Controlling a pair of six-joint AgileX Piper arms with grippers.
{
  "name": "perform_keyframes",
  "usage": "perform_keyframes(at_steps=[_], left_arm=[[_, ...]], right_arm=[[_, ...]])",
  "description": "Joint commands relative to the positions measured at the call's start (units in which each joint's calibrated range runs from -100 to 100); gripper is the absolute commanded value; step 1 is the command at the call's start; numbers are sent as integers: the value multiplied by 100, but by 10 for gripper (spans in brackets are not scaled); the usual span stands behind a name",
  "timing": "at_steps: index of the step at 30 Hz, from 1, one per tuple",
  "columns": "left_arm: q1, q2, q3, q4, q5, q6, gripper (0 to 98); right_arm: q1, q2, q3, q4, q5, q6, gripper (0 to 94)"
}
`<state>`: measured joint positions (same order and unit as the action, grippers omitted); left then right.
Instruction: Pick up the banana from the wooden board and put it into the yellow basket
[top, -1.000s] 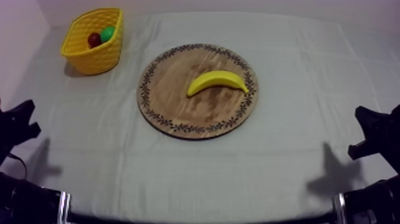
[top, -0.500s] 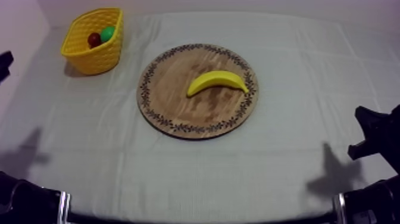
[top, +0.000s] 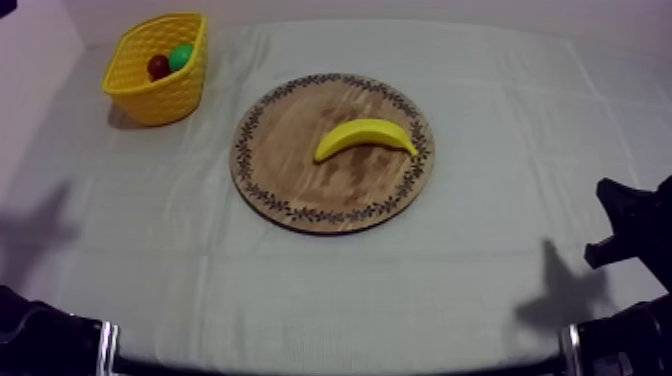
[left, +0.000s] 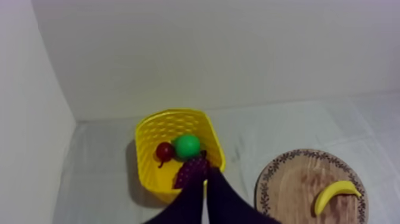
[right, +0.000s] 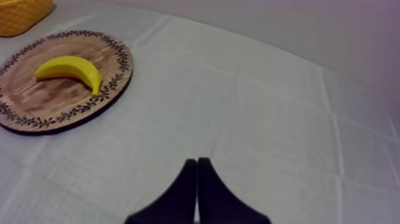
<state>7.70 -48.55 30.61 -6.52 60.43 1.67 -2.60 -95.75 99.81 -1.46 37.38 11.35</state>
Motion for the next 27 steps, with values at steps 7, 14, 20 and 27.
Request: perform_keyframes(at_steps=[7,14,20,27], left_arm=[[352,1506,-1495,14,242,-76,0],[802,2821,-3011,-4,718,-109,0],[1211,3832,-3841,-66,921,-262,0],[1945,4592,-4124,-538,970,-97,0]], right_arm=[[0,0,-3,-3,-5,0,3],[0,0,-3,-3,-5,0,3],[0,0,-3,-3,-5,0,3],[0,0,-3,-3,-5,0,3]])
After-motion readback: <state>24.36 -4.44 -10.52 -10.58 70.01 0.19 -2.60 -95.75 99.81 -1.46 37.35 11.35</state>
